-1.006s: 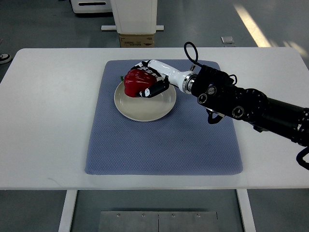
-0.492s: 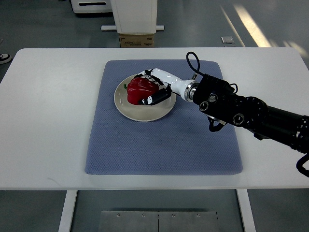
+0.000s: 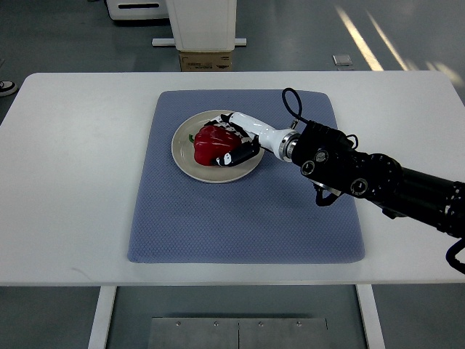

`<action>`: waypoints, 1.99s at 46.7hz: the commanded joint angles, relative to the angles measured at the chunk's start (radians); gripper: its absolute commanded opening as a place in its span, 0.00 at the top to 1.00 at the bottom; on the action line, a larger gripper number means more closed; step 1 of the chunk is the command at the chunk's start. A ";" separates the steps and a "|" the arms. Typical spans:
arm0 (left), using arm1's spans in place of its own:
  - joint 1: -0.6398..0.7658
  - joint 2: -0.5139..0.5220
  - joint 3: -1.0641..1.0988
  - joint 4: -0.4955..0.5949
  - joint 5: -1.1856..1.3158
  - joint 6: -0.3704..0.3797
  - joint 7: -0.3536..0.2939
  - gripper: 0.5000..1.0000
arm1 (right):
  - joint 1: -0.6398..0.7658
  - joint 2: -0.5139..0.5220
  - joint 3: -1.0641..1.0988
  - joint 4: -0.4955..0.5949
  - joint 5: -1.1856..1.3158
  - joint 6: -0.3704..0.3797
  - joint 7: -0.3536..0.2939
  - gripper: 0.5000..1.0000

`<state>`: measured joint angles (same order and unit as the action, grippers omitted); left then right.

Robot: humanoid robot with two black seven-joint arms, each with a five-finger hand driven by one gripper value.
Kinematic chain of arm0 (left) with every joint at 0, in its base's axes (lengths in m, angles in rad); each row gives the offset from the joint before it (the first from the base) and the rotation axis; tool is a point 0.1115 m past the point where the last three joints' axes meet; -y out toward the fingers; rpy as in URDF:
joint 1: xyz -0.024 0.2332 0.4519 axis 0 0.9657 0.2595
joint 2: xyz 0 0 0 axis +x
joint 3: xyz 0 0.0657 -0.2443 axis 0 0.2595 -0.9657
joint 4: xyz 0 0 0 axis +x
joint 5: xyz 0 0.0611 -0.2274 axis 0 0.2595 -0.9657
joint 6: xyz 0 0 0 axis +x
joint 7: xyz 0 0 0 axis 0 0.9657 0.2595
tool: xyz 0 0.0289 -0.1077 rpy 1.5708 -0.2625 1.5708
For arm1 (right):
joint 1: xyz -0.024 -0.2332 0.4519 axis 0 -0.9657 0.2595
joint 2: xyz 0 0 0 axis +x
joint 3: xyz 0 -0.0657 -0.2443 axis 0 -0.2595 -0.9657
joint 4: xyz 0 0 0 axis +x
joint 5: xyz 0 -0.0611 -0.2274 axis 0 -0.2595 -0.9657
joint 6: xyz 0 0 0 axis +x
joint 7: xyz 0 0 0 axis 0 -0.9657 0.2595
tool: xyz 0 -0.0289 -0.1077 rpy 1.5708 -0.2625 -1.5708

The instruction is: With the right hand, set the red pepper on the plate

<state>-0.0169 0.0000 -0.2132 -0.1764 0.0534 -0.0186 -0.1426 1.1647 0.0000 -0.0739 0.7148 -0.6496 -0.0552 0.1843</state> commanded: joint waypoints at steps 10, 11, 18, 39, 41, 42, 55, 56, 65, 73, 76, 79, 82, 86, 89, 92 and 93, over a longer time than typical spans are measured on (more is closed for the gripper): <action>0.000 0.000 0.000 0.000 0.000 0.000 0.000 0.00 | 0.001 0.000 0.032 -0.001 0.034 -0.002 -0.002 0.02; 0.000 0.000 0.000 0.000 0.000 0.000 0.000 0.00 | 0.001 0.000 0.035 -0.001 0.036 -0.002 -0.002 0.01; 0.000 0.000 0.000 0.000 0.000 0.000 0.000 0.00 | 0.006 0.000 0.045 -0.001 0.036 -0.002 -0.006 0.00; 0.000 0.000 0.000 0.000 0.000 0.000 0.000 0.00 | 0.004 0.000 0.144 0.002 0.039 0.000 -0.008 0.00; 0.000 0.000 0.000 0.000 -0.001 0.000 0.000 0.00 | 0.001 0.000 0.155 0.003 0.039 0.000 -0.008 0.00; 0.000 0.000 0.000 0.000 0.000 0.000 0.000 0.00 | 0.000 -0.009 0.164 0.003 0.039 0.000 -0.008 0.00; 0.000 0.000 0.000 0.000 -0.001 0.000 0.000 0.00 | -0.072 -0.155 0.310 0.017 0.038 0.005 -0.011 0.00; 0.000 0.000 0.000 0.000 -0.001 0.000 0.000 0.00 | -0.079 -0.164 0.322 0.017 0.038 0.006 -0.011 0.00; 0.000 0.000 0.000 0.000 0.000 0.000 0.000 0.00 | -0.137 -0.222 0.440 0.017 0.034 0.014 -0.040 0.00; 0.000 0.000 0.000 0.000 0.000 0.000 0.000 0.00 | -0.215 -0.233 0.609 0.018 0.022 0.017 -0.088 0.00; 0.000 0.000 0.000 0.000 0.000 0.000 0.000 0.00 | -0.244 -0.233 0.669 0.018 0.010 0.018 -0.098 0.00; 0.000 0.000 0.000 0.000 -0.001 0.000 0.000 0.00 | -0.275 -0.232 0.727 0.020 0.002 0.018 -0.098 0.00; 0.000 0.000 0.000 0.000 0.000 0.000 0.000 0.00 | -0.306 -0.229 0.782 0.026 0.001 0.018 -0.098 0.00; 0.000 0.000 0.000 0.000 -0.001 0.000 0.000 0.00 | -0.339 -0.224 0.836 0.032 0.001 0.018 -0.101 0.00; 0.000 0.000 0.000 0.000 -0.001 0.000 0.000 0.00 | -0.353 -0.222 0.865 0.037 0.001 0.018 -0.103 0.00; 0.000 0.000 0.000 0.000 0.000 0.000 0.000 0.00 | -0.365 -0.219 0.896 0.038 0.001 0.018 -0.109 0.00; 0.000 0.000 0.000 0.000 0.000 0.000 0.000 0.00 | -0.372 -0.219 0.910 0.038 0.001 0.018 -0.114 0.00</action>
<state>-0.0167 0.0000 -0.2132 -0.1764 0.0535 -0.0185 -0.1424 0.8065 -0.2209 0.8043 0.7520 -0.6489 -0.0367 0.0784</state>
